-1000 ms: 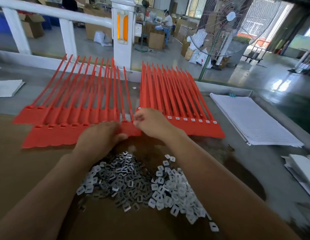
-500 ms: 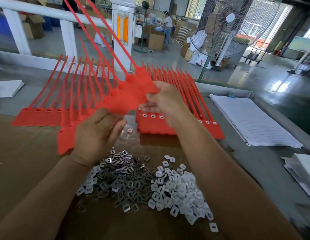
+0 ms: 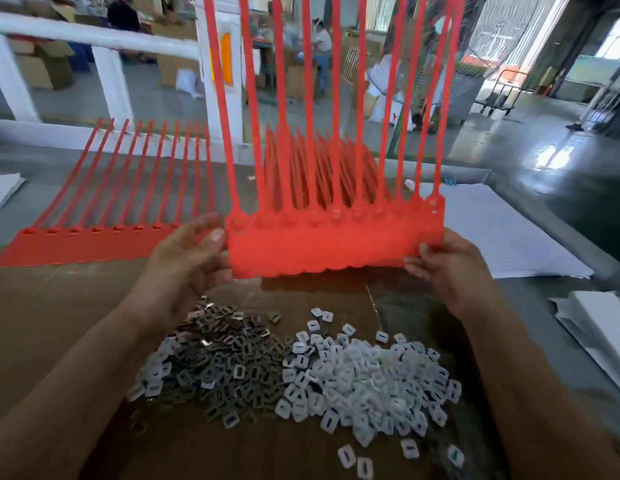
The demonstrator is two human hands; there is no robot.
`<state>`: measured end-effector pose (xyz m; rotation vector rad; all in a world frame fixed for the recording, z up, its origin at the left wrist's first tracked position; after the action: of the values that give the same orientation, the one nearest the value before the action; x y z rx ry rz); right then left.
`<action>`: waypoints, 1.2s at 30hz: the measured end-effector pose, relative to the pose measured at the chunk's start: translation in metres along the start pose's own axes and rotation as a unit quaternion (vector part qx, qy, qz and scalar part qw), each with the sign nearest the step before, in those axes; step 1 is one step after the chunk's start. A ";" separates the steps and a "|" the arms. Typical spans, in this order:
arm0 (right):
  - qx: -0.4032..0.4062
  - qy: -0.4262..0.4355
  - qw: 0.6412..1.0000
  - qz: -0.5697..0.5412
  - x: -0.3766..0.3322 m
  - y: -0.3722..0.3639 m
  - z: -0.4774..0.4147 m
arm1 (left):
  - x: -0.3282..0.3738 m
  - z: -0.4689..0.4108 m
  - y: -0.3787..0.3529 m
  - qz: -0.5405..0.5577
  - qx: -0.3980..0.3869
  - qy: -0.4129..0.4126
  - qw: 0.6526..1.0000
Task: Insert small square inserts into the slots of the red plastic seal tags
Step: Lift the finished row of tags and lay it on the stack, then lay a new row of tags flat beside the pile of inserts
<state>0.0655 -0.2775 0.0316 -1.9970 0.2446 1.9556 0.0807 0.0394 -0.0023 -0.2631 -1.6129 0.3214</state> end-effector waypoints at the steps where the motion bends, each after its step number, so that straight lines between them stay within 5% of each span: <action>1: 0.008 -0.009 1.000 0.014 0.008 0.007 -0.001 | -0.001 0.003 -0.006 -0.026 -0.012 -0.007 1.000; 9: 0.033 -0.064 0.994 0.081 0.023 0.038 -0.011 | 0.002 0.001 -0.028 -0.292 0.037 -0.110 0.949; 15: 0.033 -0.055 0.970 0.236 0.031 0.056 -0.017 | -0.006 -0.018 -0.040 -0.507 0.057 -0.133 0.850; 23: 0.023 -0.013 0.952 0.303 0.031 0.056 -0.023 | 0.000 -0.013 -0.028 -0.555 0.141 -0.149 0.806; 30: 0.032 0.004 0.944 0.328 0.027 0.055 -0.020 | -0.003 0.022 -0.076 -0.657 -0.047 -0.215 0.721; 36: 0.024 -0.017 0.932 0.362 0.029 0.061 -0.019 | -0.041 0.050 -0.089 -0.711 -0.165 -0.170 0.662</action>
<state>0.0636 -0.3378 -0.0046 -2.0048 1.1462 2.3454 0.0357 -0.0610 -0.0109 0.8719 -1.7540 -1.2172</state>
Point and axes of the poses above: each hand's wrist, its own z-axis away from the middle knuckle, its own y-axis out of the back of the hand, x = y × z, the point moved 7 cm from there along -z, towards the middle knuckle, and after that the axes turned 6 degrees about x, right-handed, at the moved point
